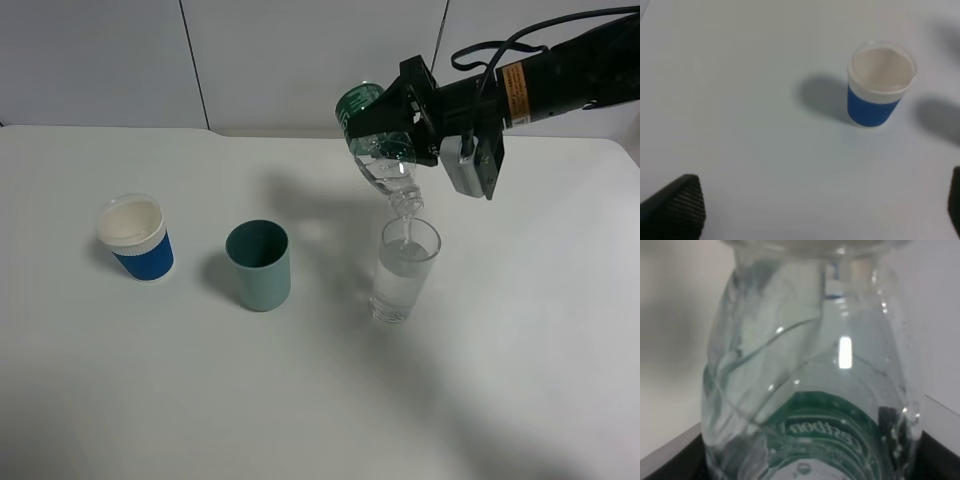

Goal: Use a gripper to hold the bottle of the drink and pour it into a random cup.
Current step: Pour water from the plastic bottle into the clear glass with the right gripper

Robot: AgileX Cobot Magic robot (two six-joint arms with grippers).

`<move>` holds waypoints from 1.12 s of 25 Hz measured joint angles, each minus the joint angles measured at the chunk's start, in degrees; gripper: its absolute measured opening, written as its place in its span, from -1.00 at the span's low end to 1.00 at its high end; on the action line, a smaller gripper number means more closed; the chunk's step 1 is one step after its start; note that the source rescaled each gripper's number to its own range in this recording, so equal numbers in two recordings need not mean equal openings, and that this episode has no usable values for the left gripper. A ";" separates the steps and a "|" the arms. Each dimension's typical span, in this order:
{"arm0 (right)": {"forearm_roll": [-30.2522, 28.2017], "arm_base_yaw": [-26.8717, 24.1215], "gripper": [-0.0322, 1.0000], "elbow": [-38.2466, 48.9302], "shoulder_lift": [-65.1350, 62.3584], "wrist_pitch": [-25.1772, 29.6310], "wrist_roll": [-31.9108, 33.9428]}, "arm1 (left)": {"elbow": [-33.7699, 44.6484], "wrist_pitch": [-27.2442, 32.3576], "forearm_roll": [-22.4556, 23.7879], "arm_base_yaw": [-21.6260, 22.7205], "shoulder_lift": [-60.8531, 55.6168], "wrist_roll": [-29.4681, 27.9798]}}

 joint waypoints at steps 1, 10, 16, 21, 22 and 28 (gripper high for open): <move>0.00 0.00 -0.93 0.00 -0.25 0.00 0.00 | 0.00 0.00 0.00 0.00 0.00 0.00; 0.00 0.00 -0.93 0.00 -1.57 0.00 -0.52 | 0.00 0.00 -0.05 0.00 0.00 0.00; 0.00 0.00 -0.93 0.00 -1.57 0.00 -1.54 | 0.00 0.00 -0.10 0.00 0.00 0.00; 0.00 0.00 -0.93 0.00 -1.57 0.00 -2.75 | 0.00 0.00 -0.10 0.00 0.00 0.00; 0.00 0.00 -0.93 0.00 -1.57 0.00 -2.97 | 0.00 0.00 -0.10 0.00 0.00 0.00; 0.00 0.00 -0.93 0.00 -1.57 0.00 -4.56 | 0.00 0.00 -0.10 0.00 0.00 0.00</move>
